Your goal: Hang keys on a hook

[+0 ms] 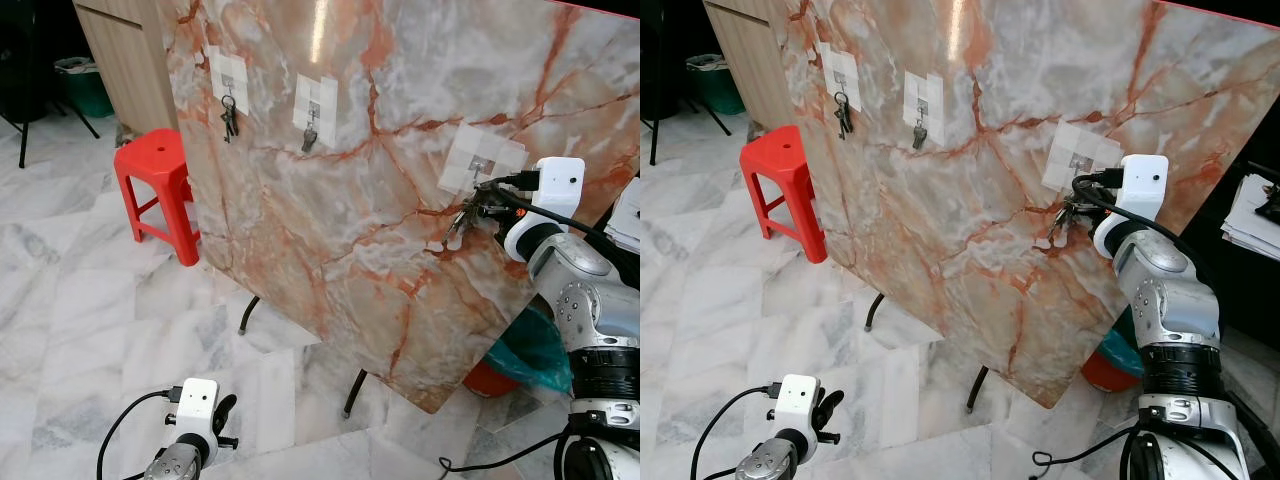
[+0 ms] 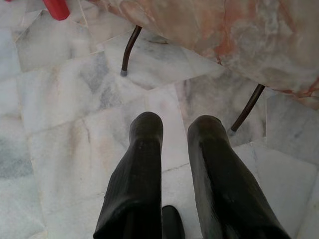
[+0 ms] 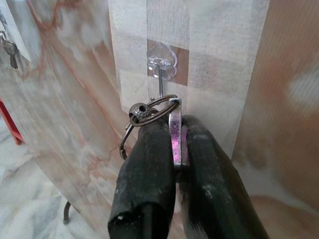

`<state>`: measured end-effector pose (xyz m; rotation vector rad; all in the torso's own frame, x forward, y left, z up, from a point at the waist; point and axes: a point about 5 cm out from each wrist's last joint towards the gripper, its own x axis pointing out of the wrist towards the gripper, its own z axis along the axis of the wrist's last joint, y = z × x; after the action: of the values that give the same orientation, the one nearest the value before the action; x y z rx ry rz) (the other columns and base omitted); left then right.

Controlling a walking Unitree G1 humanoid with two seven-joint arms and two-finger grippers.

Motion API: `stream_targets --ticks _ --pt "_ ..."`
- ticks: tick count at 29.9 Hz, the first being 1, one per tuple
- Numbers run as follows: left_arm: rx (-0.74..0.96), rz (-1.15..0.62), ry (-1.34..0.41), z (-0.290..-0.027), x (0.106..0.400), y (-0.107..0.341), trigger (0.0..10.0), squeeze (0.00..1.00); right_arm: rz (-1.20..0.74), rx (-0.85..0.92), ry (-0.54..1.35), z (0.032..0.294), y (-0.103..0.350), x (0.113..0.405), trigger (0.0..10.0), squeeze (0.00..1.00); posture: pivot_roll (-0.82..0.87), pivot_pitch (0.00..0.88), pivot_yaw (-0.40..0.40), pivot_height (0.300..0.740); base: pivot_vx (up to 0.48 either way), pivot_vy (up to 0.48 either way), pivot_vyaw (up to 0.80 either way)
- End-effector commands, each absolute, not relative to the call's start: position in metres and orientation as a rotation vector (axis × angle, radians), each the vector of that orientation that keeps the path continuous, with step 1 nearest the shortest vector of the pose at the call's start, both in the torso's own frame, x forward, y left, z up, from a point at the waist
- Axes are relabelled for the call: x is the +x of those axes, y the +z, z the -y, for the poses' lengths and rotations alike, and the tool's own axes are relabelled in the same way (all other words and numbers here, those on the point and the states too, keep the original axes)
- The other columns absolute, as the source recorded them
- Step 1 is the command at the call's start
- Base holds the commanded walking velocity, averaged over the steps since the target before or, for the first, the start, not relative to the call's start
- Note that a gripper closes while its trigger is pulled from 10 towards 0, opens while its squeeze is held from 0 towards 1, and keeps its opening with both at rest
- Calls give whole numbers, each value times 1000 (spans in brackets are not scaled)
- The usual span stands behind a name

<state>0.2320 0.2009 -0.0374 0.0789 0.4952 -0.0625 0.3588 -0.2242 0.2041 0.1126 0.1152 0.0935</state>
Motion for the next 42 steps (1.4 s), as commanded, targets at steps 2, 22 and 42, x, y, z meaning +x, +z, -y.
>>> stream_targets --ticks 2,22,42 --pt "77 -497 -61 -201 230 -39 10000 0 -69 77 81 231 219 356 10000 0 41 52 -68 740 0 0 0" --pt "73 -497 -57 -201 231 -38 10000 0 17 70 132 223 232 356 10000 0 40 54 -69 740 0 0 0" --pt "72 -497 -57 -200 231 -39 10000 0 -9 22 107 207 217 361 10000 0 42 56 -73 740 0 0 0"
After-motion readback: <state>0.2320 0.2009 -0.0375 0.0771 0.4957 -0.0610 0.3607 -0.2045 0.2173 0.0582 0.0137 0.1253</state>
